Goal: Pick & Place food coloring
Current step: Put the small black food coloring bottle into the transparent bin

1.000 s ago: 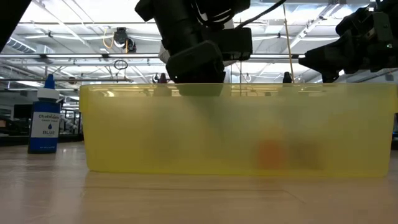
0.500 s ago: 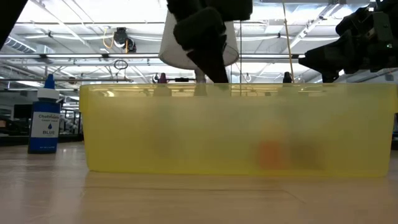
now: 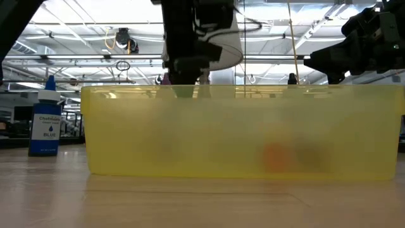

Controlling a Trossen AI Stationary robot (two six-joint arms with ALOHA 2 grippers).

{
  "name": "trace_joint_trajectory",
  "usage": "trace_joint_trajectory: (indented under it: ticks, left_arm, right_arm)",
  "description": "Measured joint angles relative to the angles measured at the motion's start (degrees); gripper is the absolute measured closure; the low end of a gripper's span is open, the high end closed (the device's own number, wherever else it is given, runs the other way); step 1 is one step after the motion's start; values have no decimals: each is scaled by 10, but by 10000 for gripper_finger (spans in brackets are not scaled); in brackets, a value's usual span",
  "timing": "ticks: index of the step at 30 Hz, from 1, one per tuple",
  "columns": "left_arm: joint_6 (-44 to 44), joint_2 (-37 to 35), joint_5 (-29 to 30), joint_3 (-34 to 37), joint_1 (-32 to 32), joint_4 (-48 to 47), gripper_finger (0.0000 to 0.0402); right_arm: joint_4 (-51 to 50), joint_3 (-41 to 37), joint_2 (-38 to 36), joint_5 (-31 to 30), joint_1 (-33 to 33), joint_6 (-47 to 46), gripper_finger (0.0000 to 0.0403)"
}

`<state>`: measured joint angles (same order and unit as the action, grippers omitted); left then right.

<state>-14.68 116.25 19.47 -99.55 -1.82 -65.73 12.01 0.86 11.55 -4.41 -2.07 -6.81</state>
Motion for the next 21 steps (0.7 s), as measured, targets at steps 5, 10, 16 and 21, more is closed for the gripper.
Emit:
trace_joint_trajectory:
  ticks: [5, 10, 16, 21]
  left_arm:
    - [46, -1, -46, 34, -28, 47, 155]
    - [84, 0, -77, 67, -36, 95, 141]
    - [98, -1, -73, 95, -40, 124, 139]
    - [104, 0, -73, 125, -50, 162, 139]
  right_arm:
    - [0, 0, 0, 0, 0, 0, 291]
    - [0, 0, 0, 0, 0, 0, 291]
    - [0, 0, 0, 0, 0, 0, 291]
    - [0, 0, 0, 0, 0, 0, 291]
